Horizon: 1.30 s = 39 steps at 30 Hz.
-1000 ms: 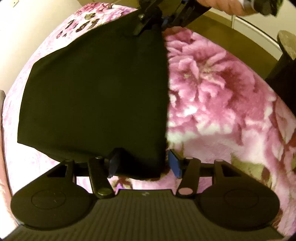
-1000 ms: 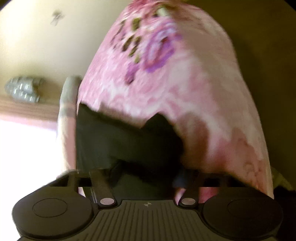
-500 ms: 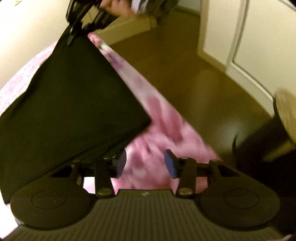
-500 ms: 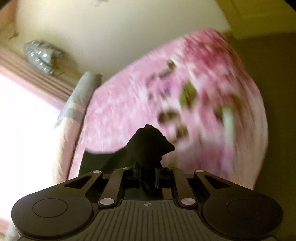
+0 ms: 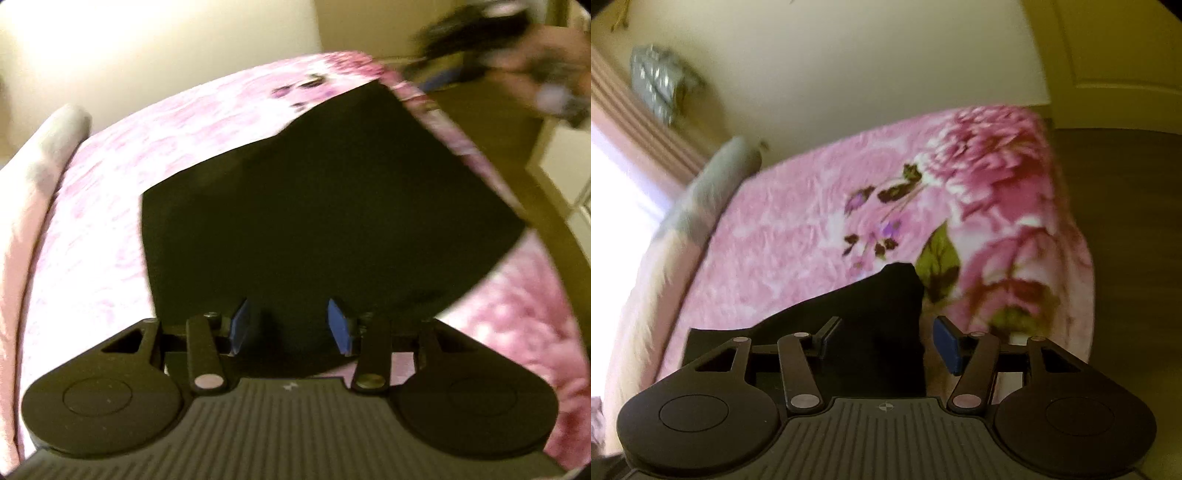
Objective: Fold clothes
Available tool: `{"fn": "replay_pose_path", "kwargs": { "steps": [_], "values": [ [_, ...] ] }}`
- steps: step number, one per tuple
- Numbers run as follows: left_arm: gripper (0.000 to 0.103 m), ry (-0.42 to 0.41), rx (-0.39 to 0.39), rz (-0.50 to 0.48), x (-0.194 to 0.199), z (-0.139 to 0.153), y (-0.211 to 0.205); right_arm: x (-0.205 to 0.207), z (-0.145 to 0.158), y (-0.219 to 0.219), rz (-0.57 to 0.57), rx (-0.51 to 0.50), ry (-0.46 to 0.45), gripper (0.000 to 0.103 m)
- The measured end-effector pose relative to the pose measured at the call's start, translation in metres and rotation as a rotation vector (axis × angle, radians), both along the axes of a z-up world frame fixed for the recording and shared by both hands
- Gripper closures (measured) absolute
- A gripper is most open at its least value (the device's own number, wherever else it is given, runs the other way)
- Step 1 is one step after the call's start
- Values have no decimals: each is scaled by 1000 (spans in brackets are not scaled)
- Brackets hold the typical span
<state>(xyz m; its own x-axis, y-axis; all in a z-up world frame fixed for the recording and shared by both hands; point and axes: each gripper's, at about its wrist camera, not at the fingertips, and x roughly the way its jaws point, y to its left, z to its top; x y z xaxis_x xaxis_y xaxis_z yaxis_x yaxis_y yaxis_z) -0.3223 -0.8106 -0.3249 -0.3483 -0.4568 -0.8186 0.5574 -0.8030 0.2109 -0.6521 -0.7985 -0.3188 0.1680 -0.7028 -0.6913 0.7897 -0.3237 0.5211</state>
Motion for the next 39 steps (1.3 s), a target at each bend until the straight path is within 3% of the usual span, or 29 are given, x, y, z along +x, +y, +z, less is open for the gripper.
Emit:
{"fn": "replay_pose_path", "kwargs": {
  "steps": [5, 7, 11, 14, 17, 19, 24, 26, 29, 34, 37, 39],
  "values": [
    [61, -44, 12, -20, 13, -22, -27, 54, 14, 41, 115, -57, -43, 46],
    [61, -51, 16, -19, 21, -26, -29, 91, 4, 41, 220, -61, -29, 46],
    [61, -58, 26, 12, 33, -31, -27, 142, -39, 39, 306, 27, 44, 48],
    [61, -60, 26, 9, 41, -31, -19, 162, -36, 68, 371, 22, 60, 48],
    [61, -82, 17, -17, 45, -31, -15, 147, -28, 93, 337, 66, 11, 48],
    [61, -92, 18, -24, 47, -29, -13, 130, -16, 108, 284, 61, 25, 48],
    [61, -73, 37, 8, 51, -17, -18, 60, -4, 107, 84, 61, 38, 45],
    [60, -46, 58, 49, 53, -13, -24, 31, -4, 93, 12, 56, 32, 32],
    [50, 7, 119, 126, 56, -9, -38, 2, -4, 60, -30, 36, -7, 32],
    [47, -6, 213, 234, 55, -19, -60, -25, -29, 4, -42, 56, -65, 32],
    [46, -17, 290, 294, 56, -26, -67, -40, -45, -18, -79, 72, -145, 32],
    [46, -8, 292, 314, 57, -24, -67, -45, -53, -25, -115, 74, -192, 33]
  ]
}}
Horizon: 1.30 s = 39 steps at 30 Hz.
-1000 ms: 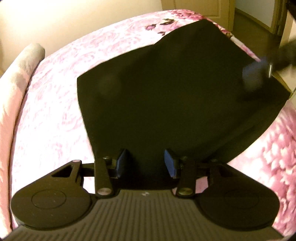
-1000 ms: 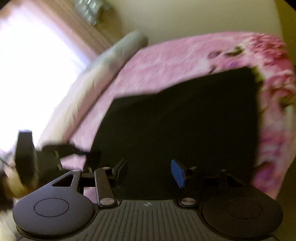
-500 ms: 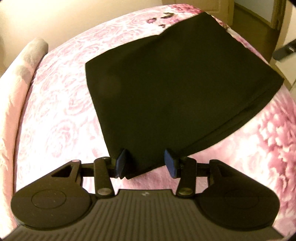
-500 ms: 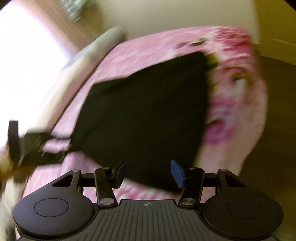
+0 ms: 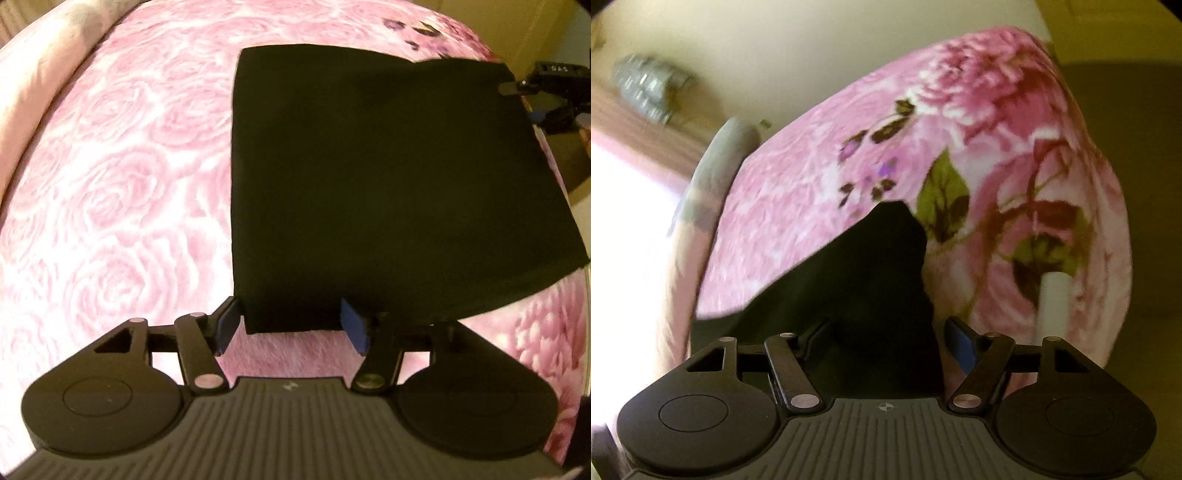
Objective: Fold clothes
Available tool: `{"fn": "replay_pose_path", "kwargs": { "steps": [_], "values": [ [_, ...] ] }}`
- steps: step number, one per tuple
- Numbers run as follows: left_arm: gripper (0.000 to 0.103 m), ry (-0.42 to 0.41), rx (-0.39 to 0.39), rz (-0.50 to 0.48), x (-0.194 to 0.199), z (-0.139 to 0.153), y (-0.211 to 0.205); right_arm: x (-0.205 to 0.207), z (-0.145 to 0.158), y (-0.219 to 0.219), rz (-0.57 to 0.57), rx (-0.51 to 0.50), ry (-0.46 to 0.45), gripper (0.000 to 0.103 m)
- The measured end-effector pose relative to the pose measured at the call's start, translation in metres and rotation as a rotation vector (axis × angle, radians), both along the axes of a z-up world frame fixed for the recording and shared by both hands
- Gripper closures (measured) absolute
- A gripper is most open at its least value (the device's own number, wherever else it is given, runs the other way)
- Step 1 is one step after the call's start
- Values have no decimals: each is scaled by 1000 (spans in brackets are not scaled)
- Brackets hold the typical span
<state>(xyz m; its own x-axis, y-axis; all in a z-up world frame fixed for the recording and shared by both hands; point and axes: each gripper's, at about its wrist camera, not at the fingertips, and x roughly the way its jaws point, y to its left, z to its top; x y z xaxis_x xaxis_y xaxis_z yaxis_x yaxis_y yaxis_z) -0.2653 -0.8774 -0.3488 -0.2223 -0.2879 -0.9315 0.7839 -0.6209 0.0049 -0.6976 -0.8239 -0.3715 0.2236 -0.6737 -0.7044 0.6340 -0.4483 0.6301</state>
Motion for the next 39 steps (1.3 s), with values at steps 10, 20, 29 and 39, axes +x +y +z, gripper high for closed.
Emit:
{"fn": "replay_pose_path", "kwargs": {
  "steps": [10, 20, 29, 39],
  "values": [
    [49, 50, -87, 92, 25, 41, 40, 29, 27, -11, 73, 81, 129, 88],
    [48, 87, -143, 110, 20, 49, 79, 40, 44, -13, 139, 42, 198, 88],
    [46, 28, -161, 161, -14, 43, 30, 12, 7, -19, 209, -17, 43, 42],
    [46, -44, -68, 254, -53, 18, -42, -24, 19, -139, 470, -13, 40, 93]
  ]
}}
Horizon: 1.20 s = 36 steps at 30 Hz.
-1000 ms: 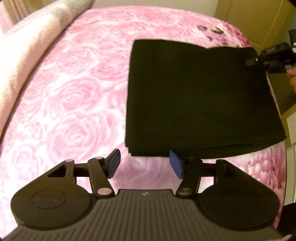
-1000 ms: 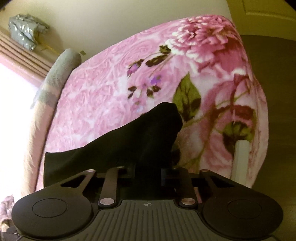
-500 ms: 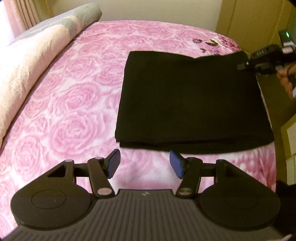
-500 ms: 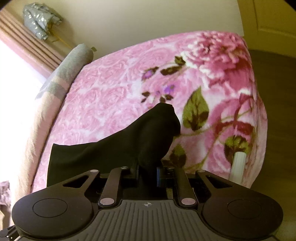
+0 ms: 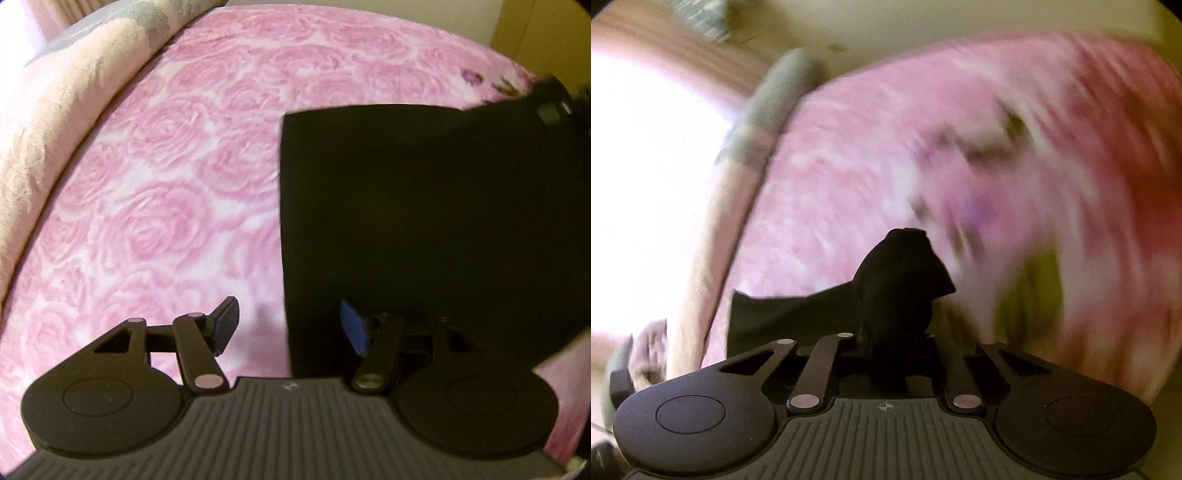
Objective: Fold clothes
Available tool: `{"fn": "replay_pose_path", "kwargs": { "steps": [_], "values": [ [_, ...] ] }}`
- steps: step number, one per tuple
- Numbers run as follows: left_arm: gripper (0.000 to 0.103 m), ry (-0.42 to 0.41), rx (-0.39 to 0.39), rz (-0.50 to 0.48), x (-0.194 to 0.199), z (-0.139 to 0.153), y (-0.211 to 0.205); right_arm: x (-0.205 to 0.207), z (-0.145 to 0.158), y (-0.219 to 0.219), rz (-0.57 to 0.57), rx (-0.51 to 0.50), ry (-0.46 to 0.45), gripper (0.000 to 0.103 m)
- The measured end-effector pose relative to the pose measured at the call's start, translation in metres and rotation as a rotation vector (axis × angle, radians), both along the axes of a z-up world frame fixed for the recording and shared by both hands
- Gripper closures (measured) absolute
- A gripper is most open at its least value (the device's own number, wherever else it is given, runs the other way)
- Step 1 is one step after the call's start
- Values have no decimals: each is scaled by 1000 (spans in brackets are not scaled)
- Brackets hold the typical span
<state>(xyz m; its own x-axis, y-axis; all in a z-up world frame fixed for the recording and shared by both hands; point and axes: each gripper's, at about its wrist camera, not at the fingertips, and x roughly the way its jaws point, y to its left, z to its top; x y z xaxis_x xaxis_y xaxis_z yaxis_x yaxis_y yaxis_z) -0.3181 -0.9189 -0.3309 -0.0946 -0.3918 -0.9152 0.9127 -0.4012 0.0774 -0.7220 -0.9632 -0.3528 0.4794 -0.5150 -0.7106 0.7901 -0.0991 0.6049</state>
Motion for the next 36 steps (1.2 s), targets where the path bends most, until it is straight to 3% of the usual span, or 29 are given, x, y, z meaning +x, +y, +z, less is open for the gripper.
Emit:
{"fn": "replay_pose_path", "kwargs": {
  "steps": [9, 13, 15, 16, 21, 22, 23, 24, 25, 26, 29, 33, 36],
  "values": [
    [43, 240, 22, 245, -40, 0, -39, -27, 42, -157, 362, -92, 158, 93],
    [36, 330, 110, 357, -29, -17, -59, -33, 23, -165, 368, -76, 169, 93],
    [36, 382, 184, 407, -20, -32, -63, -38, 13, -161, 318, -64, 152, 81],
    [36, 415, 209, 427, -15, -38, -63, -40, 10, -160, 298, -58, 144, 66],
    [47, 548, 258, 468, -2, -57, -60, -45, -1, -165, 240, -23, 107, 66],
    [53, 572, 264, 471, -1, -60, -60, -45, -3, -166, 234, -14, 101, 66],
    [67, 601, 273, 472, 1, -63, -60, -46, -5, -167, 227, -4, 95, 66],
    [67, 626, 280, 468, 2, -65, -61, -46, -6, -168, 221, 5, 89, 66],
    [70, 622, 271, 452, 1, -64, -61, -47, -8, -169, 215, 14, 83, 66],
    [74, 604, 247, 414, -2, -60, -60, -48, -10, -170, 209, 23, 77, 77],
    [87, 584, 179, 354, -3, -45, -50, -35, 4, -166, 226, 3, 159, 94],
    [92, 591, 143, 383, 6, -28, -43, -20, 37, -181, 280, -75, 166, 95],
    [96, 595, 109, 392, 9, -21, -62, -10, 62, -194, 320, -135, 157, 95]
  ]
}}
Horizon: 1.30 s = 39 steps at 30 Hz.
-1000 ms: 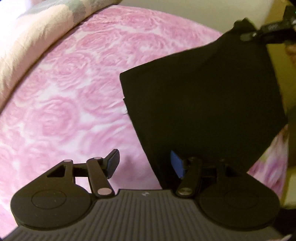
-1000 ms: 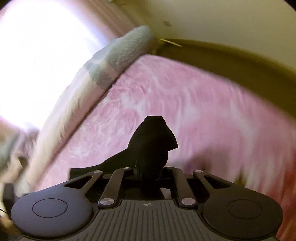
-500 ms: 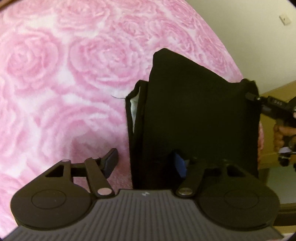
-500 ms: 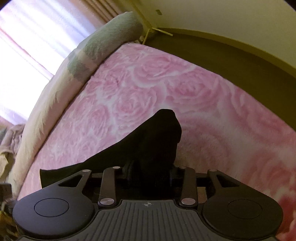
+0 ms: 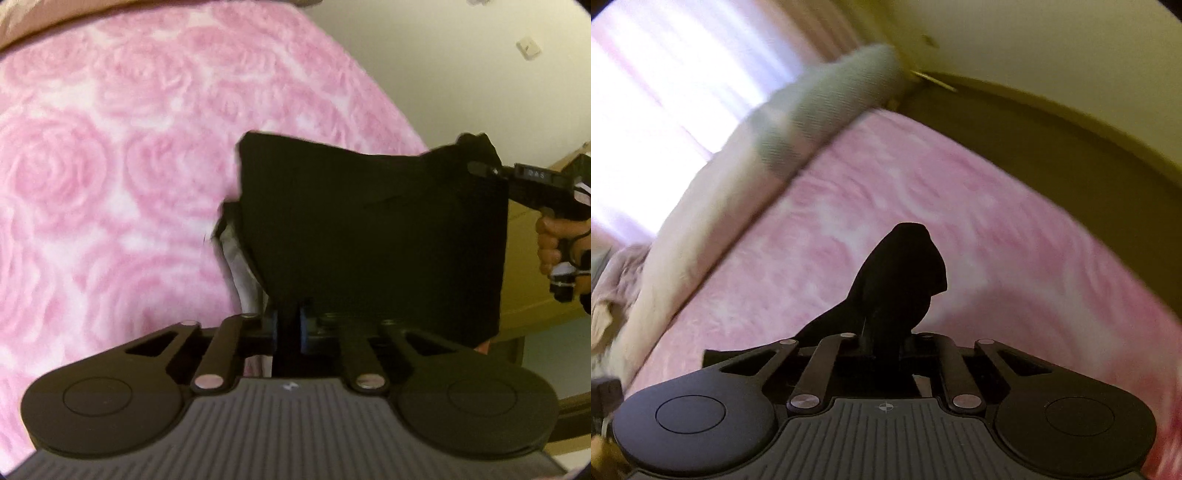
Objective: Fold clothes
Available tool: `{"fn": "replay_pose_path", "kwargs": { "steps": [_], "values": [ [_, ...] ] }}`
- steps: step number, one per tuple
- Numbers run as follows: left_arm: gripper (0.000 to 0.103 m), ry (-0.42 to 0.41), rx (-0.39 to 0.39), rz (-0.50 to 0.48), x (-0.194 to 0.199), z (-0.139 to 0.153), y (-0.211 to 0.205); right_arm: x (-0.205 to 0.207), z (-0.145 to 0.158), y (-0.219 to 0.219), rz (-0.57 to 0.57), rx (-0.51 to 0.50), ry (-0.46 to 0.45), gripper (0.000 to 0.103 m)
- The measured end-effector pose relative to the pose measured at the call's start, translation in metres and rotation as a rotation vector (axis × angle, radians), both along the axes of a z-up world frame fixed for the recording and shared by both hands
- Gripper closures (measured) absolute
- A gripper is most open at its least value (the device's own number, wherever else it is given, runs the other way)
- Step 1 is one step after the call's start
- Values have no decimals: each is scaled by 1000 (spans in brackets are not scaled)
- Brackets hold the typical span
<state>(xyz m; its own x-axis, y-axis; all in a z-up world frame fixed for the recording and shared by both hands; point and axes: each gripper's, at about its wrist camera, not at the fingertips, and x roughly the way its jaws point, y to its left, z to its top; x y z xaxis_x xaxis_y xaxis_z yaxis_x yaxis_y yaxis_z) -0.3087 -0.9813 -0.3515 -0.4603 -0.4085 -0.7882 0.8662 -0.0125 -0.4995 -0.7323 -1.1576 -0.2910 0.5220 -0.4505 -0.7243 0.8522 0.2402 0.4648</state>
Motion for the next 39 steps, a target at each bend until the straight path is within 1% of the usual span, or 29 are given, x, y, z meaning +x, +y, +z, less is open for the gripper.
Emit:
{"fn": "replay_pose_path", "kwargs": {
  "steps": [1, 3, 6, 9, 10, 12, 13, 14, 15, 16, 19, 21, 22, 23, 24, 25, 26, 28, 31, 34, 36, 38, 39],
  "values": [
    [96, -1, -10, 6, 1, 3, -6, 3, 8, -5, 15, -18, -5, 95],
    [96, -3, -25, 19, 4, 6, -20, 9, 12, -26, 43, -58, -1, 95],
    [96, -7, -22, 41, 9, -1, -48, 16, 3, -67, 61, -93, 3, 95],
    [96, -11, -18, 63, 13, -7, -76, 27, -15, -100, 66, -76, 32, 94],
    [95, -10, -13, 67, 14, -11, -81, 29, -23, -109, 60, -61, 49, 94],
    [84, -2, 6, 92, 17, -18, -74, 26, -42, -117, 25, -18, 76, 94],
    [73, 1, 15, 110, 19, -21, -70, 24, -47, -116, 5, -8, 77, 88],
    [62, 6, 23, 121, 20, -23, -66, 21, -50, -113, -18, -6, 82, 59],
    [60, 15, 28, 122, 21, -22, -62, 18, -53, -110, -42, -4, 87, 45],
    [59, 24, 34, 123, 21, -22, -59, 15, -54, -104, -55, 2, 89, 33],
    [60, 50, 50, 125, 22, -21, -48, 5, -56, -76, -64, 30, 88, 33],
    [64, 67, 61, 127, 22, -20, -41, -2, -57, -58, -71, 48, 88, 33],
    [75, 76, 66, 127, 22, -20, -38, -6, -58, -48, -74, 58, 88, 33],
    [82, 85, 72, 128, 22, -20, -34, -9, -58, -39, -77, 67, 88, 33],
    [83, 93, 77, 129, 23, -19, -31, -13, -59, -30, -80, 76, 88, 33],
    [89, 102, 83, 130, 23, -19, -27, -16, -59, -21, -83, 86, 88, 33],
    [92, 111, 88, 130, 23, -18, -24, -20, -60, -11, -86, 95, 88, 33],
    [94, 128, 99, 132, 24, -18, -17, -26, -62, 5, -92, 120, 93, 33],
    [94, 151, 120, 136, 24, -19, -8, -34, -62, 20, -89, 130, 98, 34],
    [90, 153, 163, 153, 26, -36, -11, -36, -62, 24, -88, 138, 93, 33],
    [86, 156, 171, 149, 30, -34, -20, -35, -58, 18, -84, 137, 83, 33],
    [75, 157, 154, 162, 37, -30, -28, -32, -52, 9, -75, 126, 69, 33],
    [72, 156, 140, 174, 41, -27, -32, -30, -50, 3, -66, 112, 58, 33]
  ]
}}
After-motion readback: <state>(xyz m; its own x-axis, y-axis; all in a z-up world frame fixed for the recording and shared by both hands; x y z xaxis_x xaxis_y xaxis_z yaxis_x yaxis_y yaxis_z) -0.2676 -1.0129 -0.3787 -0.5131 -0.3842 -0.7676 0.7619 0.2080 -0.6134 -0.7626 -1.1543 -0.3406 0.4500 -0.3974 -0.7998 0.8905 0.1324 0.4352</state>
